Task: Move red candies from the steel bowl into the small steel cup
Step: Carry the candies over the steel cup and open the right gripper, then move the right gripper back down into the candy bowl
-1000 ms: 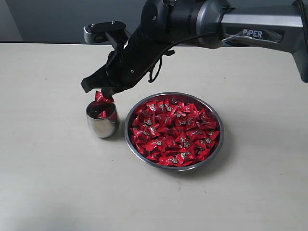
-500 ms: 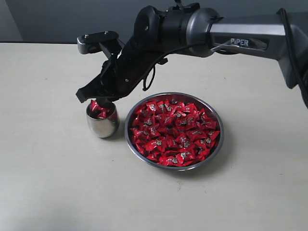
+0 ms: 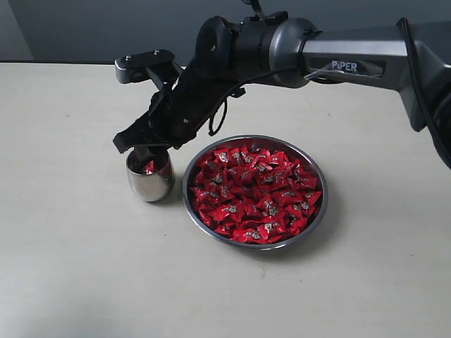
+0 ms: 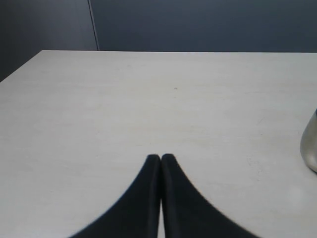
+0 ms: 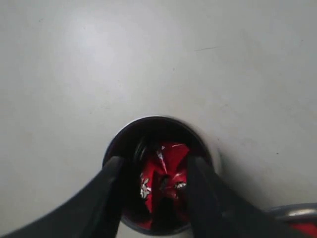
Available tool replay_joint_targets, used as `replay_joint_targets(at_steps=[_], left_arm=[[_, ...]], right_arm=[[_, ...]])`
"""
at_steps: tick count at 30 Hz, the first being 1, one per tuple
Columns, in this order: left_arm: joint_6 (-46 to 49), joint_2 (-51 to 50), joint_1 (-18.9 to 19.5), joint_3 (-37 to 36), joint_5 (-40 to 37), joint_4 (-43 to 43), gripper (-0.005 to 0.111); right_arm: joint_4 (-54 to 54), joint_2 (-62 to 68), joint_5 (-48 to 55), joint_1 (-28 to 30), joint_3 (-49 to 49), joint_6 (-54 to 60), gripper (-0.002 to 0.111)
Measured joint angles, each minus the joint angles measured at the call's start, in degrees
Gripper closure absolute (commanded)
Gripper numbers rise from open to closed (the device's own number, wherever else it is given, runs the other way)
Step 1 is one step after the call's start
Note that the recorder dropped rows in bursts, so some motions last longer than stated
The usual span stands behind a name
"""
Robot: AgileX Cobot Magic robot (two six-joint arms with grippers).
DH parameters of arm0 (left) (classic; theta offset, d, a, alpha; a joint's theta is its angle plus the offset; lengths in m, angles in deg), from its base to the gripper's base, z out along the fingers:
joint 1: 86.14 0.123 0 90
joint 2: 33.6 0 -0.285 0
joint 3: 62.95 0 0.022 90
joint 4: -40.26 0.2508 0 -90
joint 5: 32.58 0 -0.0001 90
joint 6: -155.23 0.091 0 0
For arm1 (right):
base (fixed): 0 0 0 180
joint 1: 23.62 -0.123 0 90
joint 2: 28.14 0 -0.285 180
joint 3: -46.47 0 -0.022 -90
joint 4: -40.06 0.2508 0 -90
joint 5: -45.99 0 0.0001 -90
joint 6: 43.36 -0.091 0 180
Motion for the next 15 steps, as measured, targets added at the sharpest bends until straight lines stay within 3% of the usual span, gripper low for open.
replay_joint_targets(at_steps=[8, 11, 15], left_arm=[[0.0, 0.0, 0.0, 0.0, 0.0, 0.0, 0.106], [0.0, 0.0, 0.0, 0.0, 0.0, 0.0, 0.106], [0.0, 0.0, 0.0, 0.0, 0.0, 0.0, 0.106]], right_arm=[[-5.1, -3.3, -0.1, 0.4, 0.0, -2.1, 0.073], [-7.8, -5.2, 0.2, 2.3, 0.0, -5.1, 0.080], [-9.3, -6.3, 4.9, 6.2, 0.0, -6.3, 0.081]])
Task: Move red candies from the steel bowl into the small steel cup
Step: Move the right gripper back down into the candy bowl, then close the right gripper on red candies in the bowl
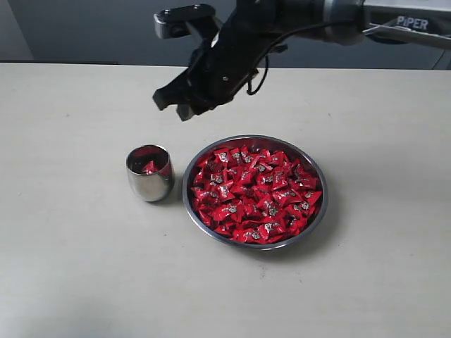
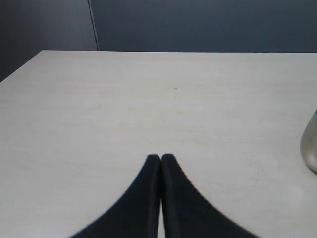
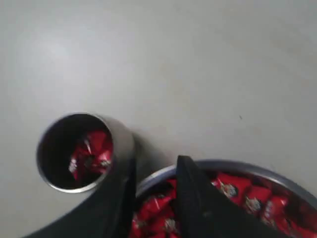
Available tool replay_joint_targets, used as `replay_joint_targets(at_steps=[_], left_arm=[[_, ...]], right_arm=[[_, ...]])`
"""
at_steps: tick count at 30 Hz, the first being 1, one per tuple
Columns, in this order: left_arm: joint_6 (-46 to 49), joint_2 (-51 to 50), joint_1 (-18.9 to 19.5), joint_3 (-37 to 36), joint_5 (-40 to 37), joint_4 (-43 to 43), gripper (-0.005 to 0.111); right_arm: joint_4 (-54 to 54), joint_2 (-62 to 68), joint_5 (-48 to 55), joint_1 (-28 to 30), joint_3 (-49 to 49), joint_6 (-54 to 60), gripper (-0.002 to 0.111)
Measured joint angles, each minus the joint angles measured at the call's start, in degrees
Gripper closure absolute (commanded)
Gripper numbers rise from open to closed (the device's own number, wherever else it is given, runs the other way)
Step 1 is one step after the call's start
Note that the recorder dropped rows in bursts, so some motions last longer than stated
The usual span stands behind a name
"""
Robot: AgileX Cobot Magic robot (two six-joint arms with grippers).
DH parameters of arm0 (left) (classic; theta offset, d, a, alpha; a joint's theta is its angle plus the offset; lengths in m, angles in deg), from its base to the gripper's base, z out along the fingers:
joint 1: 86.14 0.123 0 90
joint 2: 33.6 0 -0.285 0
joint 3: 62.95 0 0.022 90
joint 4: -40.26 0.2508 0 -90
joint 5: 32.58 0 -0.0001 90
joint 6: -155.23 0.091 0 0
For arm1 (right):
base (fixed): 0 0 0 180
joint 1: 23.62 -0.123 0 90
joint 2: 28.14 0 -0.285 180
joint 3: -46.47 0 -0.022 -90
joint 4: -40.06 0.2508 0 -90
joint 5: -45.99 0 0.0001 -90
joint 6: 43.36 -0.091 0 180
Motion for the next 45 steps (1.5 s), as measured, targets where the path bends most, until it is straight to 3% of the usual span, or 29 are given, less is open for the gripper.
replay_joint_targets(at_steps=[5, 12, 18, 45], left_arm=[[0.0, 0.0, 0.0, 0.0, 0.0, 0.0, 0.106], [0.0, 0.0, 0.0, 0.0, 0.0, 0.0, 0.106], [0.0, 0.0, 0.0, 0.0, 0.0, 0.0, 0.106], [0.0, 0.0, 0.0, 0.0, 0.0, 0.2, 0.106]], right_arm=[[-4.9, -0.1, 11.5, 3.1, -0.5, -0.4, 0.080], [-8.0, -0.1, 18.8, 3.1, -6.9, -0.4, 0.053], [-8.1, -0.1, 20.2, 3.1, -11.8, -0.4, 0.053], [-9.0, -0.1, 16.9, 3.1, -16.5, -0.5, 0.053]])
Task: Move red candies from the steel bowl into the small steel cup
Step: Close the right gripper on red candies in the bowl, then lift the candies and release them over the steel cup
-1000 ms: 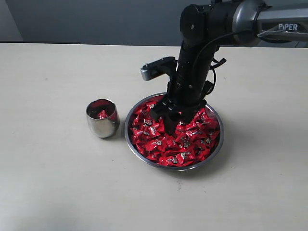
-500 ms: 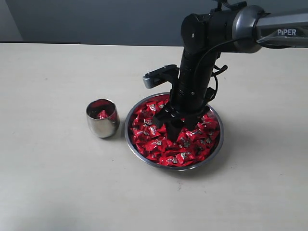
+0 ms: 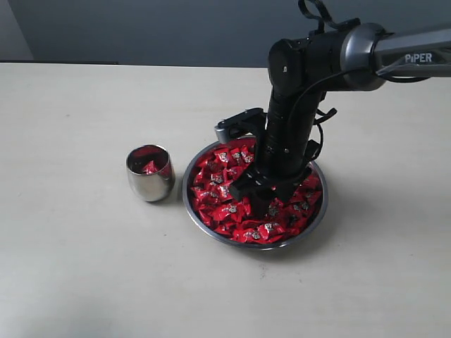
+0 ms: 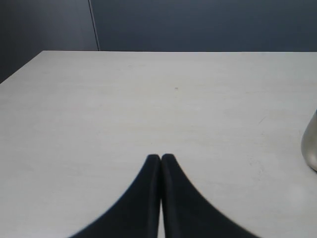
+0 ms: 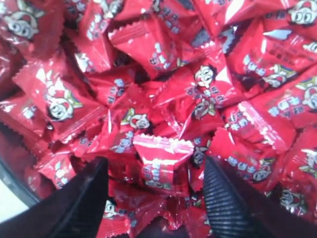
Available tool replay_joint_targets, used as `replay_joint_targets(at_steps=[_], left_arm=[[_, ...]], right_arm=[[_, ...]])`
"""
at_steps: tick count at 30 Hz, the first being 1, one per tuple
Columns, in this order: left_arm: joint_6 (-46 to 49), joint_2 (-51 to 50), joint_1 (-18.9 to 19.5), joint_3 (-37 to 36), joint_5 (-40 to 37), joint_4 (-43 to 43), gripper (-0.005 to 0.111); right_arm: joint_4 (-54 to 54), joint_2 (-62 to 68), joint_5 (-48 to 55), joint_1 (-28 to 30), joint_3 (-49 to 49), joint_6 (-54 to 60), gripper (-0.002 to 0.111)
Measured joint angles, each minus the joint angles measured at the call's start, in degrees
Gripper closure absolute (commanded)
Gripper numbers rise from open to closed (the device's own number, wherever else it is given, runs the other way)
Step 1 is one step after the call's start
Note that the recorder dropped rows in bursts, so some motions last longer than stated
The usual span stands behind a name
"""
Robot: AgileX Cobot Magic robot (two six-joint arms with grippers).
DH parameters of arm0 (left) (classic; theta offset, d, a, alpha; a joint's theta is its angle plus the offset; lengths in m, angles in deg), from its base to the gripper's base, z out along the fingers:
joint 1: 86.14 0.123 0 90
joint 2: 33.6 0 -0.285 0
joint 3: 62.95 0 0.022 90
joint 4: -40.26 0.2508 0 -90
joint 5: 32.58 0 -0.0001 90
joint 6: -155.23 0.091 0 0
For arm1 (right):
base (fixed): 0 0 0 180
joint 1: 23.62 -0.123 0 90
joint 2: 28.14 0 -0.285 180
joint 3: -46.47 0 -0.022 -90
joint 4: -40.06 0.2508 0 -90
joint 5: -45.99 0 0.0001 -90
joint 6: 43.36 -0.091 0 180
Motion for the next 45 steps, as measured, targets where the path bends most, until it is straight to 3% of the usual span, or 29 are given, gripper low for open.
replay_joint_targets(at_steps=[7, 17, 21, 31, 45], left_arm=[[0.0, 0.0, 0.0, 0.0, 0.0, 0.0, 0.106], [0.0, 0.0, 0.0, 0.0, 0.0, 0.0, 0.106], [0.0, 0.0, 0.0, 0.0, 0.0, 0.0, 0.106], [0.0, 0.0, 0.0, 0.0, 0.0, 0.0, 0.106], [0.0, 0.0, 0.0, 0.0, 0.0, 0.0, 0.106]], right_arm=[[-1.2, 0.0, -1.7, 0.0, -0.1, 0.0, 0.081], [-1.2, 0.0, -2.7, 0.0, -0.1, 0.0, 0.084], [-1.2, 0.7, -2.7, 0.0, -0.1, -0.1, 0.109], [-1.2, -3.1, -3.1, 0.0, -0.1, -0.1, 0.109], [-0.1, -10.7, -12.1, 0.0, 2.2, -2.1, 0.109]])
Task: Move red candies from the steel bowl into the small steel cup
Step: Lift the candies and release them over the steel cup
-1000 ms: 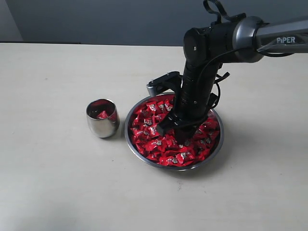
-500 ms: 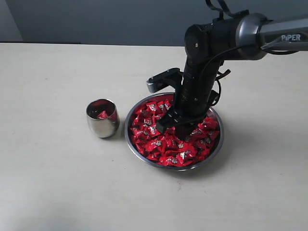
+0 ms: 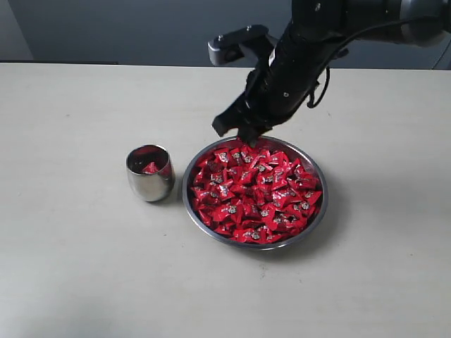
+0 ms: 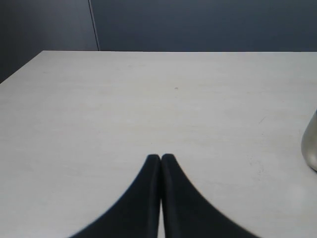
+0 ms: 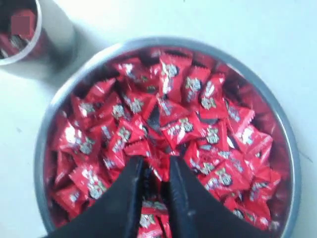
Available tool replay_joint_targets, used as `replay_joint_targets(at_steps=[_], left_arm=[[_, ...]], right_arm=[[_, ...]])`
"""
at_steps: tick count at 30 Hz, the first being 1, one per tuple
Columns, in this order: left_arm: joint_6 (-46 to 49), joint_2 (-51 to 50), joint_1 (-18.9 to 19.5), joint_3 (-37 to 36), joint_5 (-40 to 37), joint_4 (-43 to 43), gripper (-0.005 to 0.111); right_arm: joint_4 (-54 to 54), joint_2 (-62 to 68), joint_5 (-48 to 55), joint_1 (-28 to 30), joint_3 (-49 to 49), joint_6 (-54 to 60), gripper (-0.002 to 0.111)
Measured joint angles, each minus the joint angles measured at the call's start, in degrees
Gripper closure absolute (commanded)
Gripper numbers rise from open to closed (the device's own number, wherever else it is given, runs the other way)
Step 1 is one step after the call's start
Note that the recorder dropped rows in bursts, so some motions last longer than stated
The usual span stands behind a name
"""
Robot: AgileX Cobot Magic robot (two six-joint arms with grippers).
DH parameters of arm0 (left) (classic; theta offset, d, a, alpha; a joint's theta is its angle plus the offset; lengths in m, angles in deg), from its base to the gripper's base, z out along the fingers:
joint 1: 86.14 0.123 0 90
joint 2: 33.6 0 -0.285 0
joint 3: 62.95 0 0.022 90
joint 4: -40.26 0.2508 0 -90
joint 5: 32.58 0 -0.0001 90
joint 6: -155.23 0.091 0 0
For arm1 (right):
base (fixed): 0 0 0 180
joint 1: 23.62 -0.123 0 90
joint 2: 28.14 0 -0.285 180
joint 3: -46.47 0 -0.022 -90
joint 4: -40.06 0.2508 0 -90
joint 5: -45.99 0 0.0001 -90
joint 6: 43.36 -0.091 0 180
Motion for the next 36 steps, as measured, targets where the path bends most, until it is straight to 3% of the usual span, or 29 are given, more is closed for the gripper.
replay_joint_targets(at_steps=[12, 23, 36], left_arm=[[0.0, 0.0, 0.0, 0.0, 0.0, 0.0, 0.106], [0.0, 0.0, 0.0, 0.0, 0.0, 0.0, 0.106], [0.0, 0.0, 0.0, 0.0, 0.0, 0.0, 0.106]], right_arm=[[22.8, 7.2, -3.9, -0.4, 11.6, 11.3, 0.109], [24.2, 15.3, -4.2, -5.6, 18.4, 12.2, 0.109], [24.4, 19.0, -6.0, -6.4, 19.3, 12.5, 0.109]])
